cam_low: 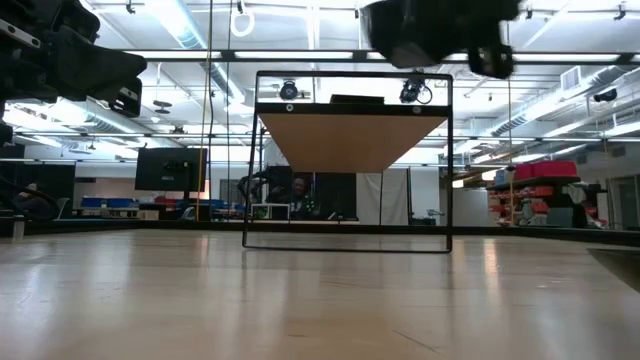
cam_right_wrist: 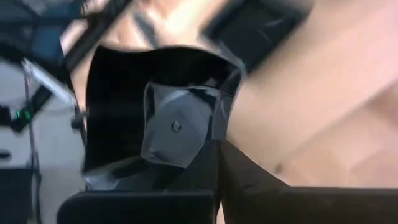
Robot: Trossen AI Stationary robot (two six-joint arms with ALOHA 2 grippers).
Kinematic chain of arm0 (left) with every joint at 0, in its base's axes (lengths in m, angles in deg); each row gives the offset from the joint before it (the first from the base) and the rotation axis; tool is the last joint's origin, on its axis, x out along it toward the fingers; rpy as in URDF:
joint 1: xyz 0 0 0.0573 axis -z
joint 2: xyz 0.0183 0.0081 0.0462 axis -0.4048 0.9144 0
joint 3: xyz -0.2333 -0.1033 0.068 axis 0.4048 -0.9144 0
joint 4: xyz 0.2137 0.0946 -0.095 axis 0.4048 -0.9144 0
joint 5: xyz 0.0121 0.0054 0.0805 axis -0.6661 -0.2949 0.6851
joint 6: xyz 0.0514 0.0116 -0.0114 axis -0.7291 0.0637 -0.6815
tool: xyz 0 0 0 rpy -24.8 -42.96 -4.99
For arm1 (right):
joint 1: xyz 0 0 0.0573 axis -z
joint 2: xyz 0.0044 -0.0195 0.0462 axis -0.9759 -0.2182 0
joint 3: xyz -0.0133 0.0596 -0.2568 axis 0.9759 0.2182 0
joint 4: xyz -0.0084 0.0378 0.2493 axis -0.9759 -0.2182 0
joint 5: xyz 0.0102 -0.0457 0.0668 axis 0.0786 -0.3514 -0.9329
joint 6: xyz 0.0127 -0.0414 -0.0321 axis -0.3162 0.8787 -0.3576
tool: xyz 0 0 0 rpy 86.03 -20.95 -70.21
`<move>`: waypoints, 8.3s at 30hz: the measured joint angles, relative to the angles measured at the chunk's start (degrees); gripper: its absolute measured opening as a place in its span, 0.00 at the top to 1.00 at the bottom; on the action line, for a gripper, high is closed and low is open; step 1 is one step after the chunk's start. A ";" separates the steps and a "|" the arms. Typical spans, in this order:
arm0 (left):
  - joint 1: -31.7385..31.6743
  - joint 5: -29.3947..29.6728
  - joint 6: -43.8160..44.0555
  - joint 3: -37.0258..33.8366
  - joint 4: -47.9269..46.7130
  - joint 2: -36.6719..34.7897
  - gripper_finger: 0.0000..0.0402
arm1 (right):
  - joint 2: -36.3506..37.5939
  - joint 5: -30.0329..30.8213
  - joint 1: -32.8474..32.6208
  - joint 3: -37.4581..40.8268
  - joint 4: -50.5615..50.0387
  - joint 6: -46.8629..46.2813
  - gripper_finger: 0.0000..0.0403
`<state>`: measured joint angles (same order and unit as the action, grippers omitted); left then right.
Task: Pick & Place Mini shaped plates
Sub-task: Stack the distorted square plate on top of the distorted square plate on the shelf, then stack the drop-shaped plate on top of the drop-shaped plate on the shelf
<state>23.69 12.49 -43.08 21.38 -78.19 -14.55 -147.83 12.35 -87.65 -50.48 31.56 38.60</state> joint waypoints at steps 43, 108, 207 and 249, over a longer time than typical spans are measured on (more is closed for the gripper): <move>-0.01 0.00 -0.02 0.00 -0.02 0.00 0.95 | -18.37 -10.23 38.62 -19.17 15.74 -23.43 1.00; 0.00 0.00 0.00 0.01 -0.01 0.00 0.95 | -32.22 -14.47 47.42 -33.29 -2.16 -5.93 0.81; -0.01 0.00 0.00 -0.01 -0.01 0.00 0.95 | -17.82 -15.05 -30.94 15.34 -8.64 -21.78 0.32; 0.00 0.00 0.00 -0.01 0.00 0.00 0.95 | -16.02 -15.75 -30.45 15.48 -7.97 -27.08 0.91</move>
<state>23.69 12.49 -43.08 21.37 -78.19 -14.55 -163.85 -3.40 -118.09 -35.01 23.59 11.52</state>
